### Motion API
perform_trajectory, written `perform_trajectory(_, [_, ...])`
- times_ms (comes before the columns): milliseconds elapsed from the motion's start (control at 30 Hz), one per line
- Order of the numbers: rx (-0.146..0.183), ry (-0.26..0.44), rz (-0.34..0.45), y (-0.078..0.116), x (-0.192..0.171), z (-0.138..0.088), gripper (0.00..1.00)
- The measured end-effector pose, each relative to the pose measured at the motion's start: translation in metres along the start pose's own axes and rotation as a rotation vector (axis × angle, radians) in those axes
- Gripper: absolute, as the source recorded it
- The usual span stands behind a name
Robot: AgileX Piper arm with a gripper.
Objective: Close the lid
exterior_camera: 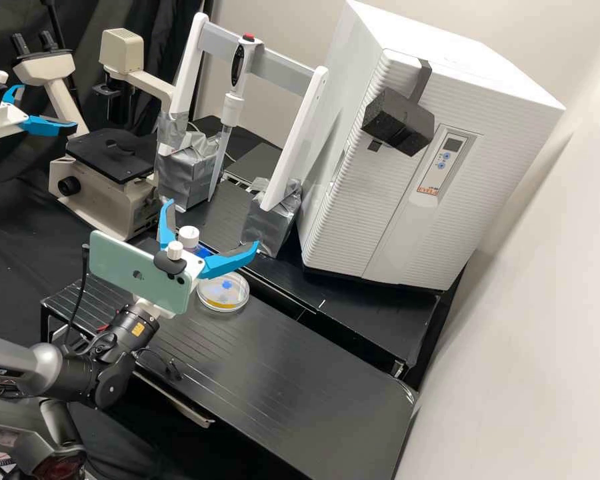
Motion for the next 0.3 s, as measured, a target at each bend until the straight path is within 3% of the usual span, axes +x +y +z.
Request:
perform_trajectory(133, [0.067, 0.041, 0.000, -0.004, 0.004, -0.007, 1.00])
perform_trajectory(300, [0.068, 0.075, -0.029, -0.009, 0.009, -0.013, 1.00])
